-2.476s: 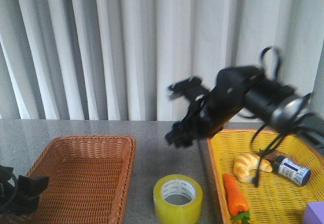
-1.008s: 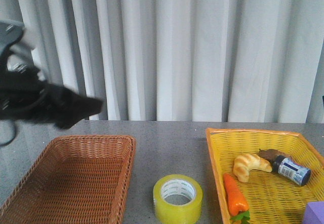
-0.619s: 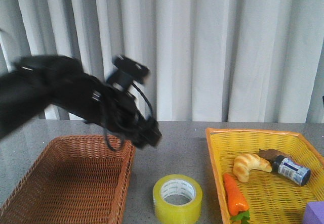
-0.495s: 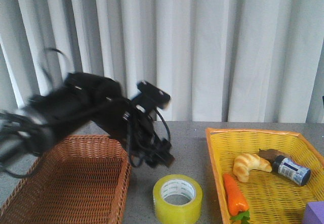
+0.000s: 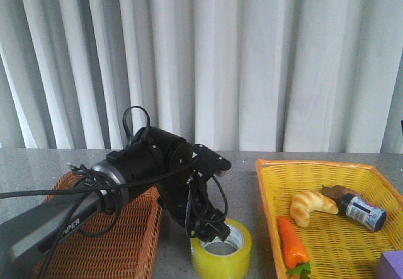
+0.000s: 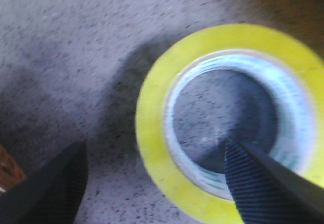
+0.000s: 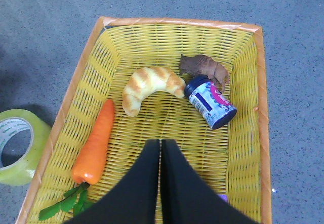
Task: Transfer tape with both arms
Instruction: 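Swing the left gripper over the tape roll and lower onto its rim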
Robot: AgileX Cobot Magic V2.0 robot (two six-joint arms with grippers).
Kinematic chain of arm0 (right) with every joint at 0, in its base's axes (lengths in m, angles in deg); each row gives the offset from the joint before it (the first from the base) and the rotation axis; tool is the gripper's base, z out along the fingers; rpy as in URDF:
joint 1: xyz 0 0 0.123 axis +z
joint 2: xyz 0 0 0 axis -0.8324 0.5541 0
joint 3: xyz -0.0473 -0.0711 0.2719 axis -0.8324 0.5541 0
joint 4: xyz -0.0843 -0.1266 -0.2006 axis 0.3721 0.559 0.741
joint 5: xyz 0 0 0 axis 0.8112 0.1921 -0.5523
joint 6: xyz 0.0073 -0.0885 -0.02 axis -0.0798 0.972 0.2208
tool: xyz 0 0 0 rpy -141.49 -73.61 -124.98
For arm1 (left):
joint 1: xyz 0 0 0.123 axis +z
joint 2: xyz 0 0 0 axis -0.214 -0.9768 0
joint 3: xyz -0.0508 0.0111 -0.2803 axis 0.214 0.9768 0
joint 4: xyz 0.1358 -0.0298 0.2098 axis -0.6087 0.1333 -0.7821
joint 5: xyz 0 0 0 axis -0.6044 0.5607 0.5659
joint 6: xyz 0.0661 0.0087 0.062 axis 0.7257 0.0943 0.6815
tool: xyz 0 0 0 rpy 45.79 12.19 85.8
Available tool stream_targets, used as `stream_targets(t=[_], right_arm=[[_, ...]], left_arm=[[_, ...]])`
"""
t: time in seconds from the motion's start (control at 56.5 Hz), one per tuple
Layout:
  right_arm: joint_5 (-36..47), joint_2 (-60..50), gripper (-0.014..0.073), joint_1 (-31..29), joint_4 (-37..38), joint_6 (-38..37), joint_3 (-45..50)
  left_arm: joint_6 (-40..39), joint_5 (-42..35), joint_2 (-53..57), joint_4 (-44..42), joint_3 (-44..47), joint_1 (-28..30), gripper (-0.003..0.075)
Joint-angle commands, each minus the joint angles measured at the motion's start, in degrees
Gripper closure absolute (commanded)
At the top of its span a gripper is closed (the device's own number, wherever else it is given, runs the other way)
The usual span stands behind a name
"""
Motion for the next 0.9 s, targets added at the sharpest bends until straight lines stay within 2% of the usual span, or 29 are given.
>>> stream_targets(t=[0.0, 0.407, 0.531, 0.637, 0.884], right_arm=[[2.9, -1.7, 0.0601, -0.3, -1.0, 0.5, -1.4], [2.9, -1.7, 0.0601, -0.3, -1.0, 0.5, -1.4], [2.9, -1.7, 0.0601, -0.3, -1.0, 0.5, -1.4], [2.9, -1.7, 0.0601, -0.3, -1.0, 0.5, -1.4], [2.9, -1.7, 0.0601, -0.3, -1.0, 0.5, -1.4]], left_arm=[[-1.3, -1.7, 2.8, -0.9, -2.0, -0.3, 0.0186], [-1.3, -2.6, -0.2, 2.6, -2.0, -0.3, 0.0186], [-1.4, -1.9, -0.6, 2.6, -2.0, -0.3, 0.0225], [-1.4, -1.6, -0.6, 2.6, -2.0, -0.3, 0.0307], [-1.4, -2.0, -0.6, 2.6, -2.0, -0.3, 0.0588]])
